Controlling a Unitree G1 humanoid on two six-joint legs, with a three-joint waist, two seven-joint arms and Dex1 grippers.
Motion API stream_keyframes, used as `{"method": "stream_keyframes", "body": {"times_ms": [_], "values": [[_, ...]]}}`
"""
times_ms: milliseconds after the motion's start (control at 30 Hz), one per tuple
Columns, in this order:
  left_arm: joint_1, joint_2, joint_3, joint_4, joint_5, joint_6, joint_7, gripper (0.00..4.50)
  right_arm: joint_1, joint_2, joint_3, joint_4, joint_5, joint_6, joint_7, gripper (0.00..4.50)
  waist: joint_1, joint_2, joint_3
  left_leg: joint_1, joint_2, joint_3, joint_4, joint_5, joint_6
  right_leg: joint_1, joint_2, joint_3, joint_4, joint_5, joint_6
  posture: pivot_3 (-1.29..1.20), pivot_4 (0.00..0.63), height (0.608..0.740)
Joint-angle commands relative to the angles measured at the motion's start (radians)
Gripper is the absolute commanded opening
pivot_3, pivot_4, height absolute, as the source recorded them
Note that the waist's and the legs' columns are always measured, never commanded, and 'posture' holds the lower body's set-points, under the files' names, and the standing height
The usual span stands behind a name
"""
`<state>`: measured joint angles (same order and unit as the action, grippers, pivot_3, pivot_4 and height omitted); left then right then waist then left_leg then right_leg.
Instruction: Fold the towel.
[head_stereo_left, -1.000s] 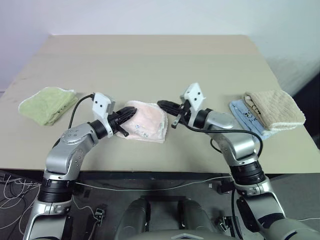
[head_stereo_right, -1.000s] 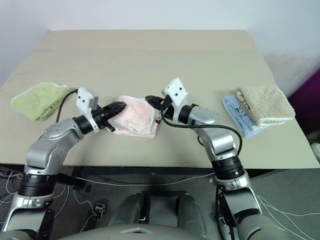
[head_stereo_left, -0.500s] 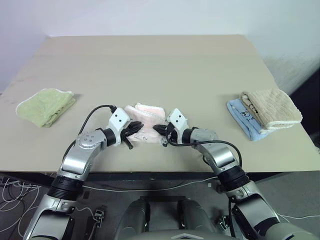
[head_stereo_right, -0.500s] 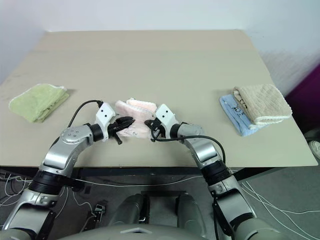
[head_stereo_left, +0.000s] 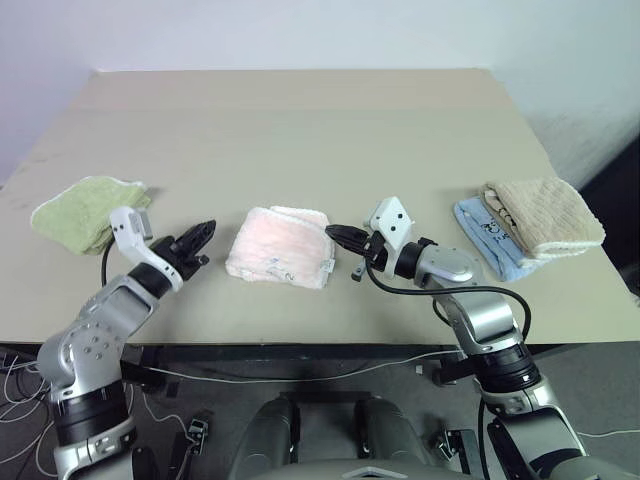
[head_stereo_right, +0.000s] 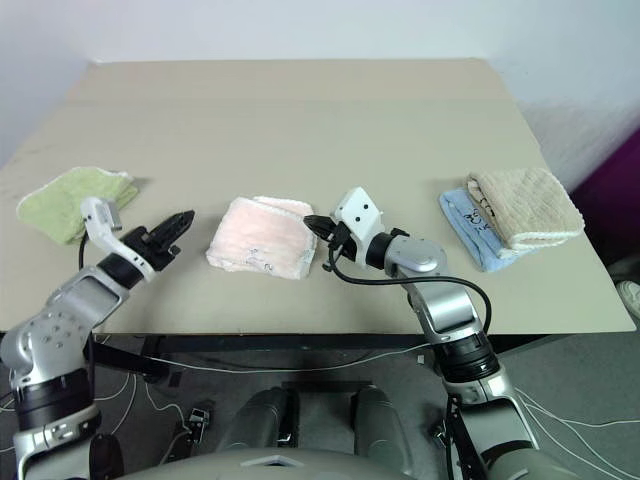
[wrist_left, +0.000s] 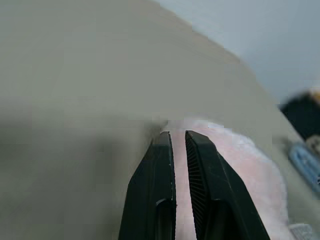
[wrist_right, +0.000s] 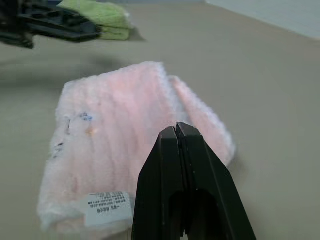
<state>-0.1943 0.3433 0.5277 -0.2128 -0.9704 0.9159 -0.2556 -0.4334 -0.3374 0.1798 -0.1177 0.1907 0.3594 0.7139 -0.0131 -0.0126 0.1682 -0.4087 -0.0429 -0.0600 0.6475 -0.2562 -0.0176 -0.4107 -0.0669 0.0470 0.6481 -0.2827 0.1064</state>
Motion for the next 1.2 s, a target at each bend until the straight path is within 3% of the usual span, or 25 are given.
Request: {"method": "stream_keyframes", "body": {"times_ms": [33,167,333,567,833,933,1200], "values": [[0.041,-0.060,0.086,-0.077,-0.202,0.055,0.164,1.39,0.003,-0.018,-0.021,-0.046,0.016,-0.001,0.006,0.00,0.001,0.000,0.000,0.000,0.000,0.000,0.000,0.000,0.000,0.000,0.000,0.000,0.000,0.000,0.000,0.00,0.150,0.740],[0.083,-0.147,0.107,-0.101,-0.389,0.034,0.332,2.71,0.005,-0.028,-0.014,-0.047,0.019,-0.001,0.016,0.00,0.002,-0.001,0.000,0.000,0.000,0.000,0.000,0.000,0.000,0.000,-0.001,0.000,0.000,0.000,0.000,0.00,0.150,0.740],[0.145,-0.196,0.018,-0.151,-0.502,0.020,0.451,4.41,0.003,-0.029,-0.005,-0.045,0.016,-0.006,0.024,0.00,0.002,-0.001,0.000,0.000,0.000,0.000,0.000,0.000,0.000,0.000,0.000,0.000,0.000,0.000,0.000,0.00,0.150,0.740],[0.134,-0.225,-0.127,-0.095,-0.509,0.011,0.576,4.47,-0.005,-0.026,-0.011,-0.039,0.013,-0.008,0.016,0.00,0.009,0.000,0.000,0.001,-0.001,0.000,0.000,0.000,0.000,0.002,0.001,0.000,-0.001,0.000,0.000,0.00,0.150,0.740],[0.062,-0.228,-0.176,-0.013,-0.545,-0.018,0.572,4.47,0.000,-0.023,-0.015,-0.053,0.009,-0.008,-0.005,0.00,0.034,0.000,-0.001,0.002,-0.005,-0.001,0.002,0.000,0.000,0.005,-0.002,-0.001,-0.001,0.000,0.000,0.00,0.150,0.740],[0.060,-0.226,-0.185,-0.005,-0.550,-0.023,0.572,3.84,-0.005,-0.021,-0.018,-0.056,0.010,-0.009,-0.015,0.00,0.030,0.000,-0.001,0.002,-0.005,-0.001,0.001,0.000,0.000,0.005,-0.002,-0.002,-0.001,0.000,0.000,0.00,0.150,0.740],[0.062,-0.213,-0.187,-0.010,-0.553,-0.057,0.567,1.09,-0.028,-0.012,-0.023,-0.042,0.013,-0.022,-0.032,0.00,0.024,0.000,-0.001,0.002,-0.004,-0.001,0.001,0.000,0.000,0.004,-0.001,-0.001,-0.001,0.000,0.000,0.00,0.150,0.740]]}}
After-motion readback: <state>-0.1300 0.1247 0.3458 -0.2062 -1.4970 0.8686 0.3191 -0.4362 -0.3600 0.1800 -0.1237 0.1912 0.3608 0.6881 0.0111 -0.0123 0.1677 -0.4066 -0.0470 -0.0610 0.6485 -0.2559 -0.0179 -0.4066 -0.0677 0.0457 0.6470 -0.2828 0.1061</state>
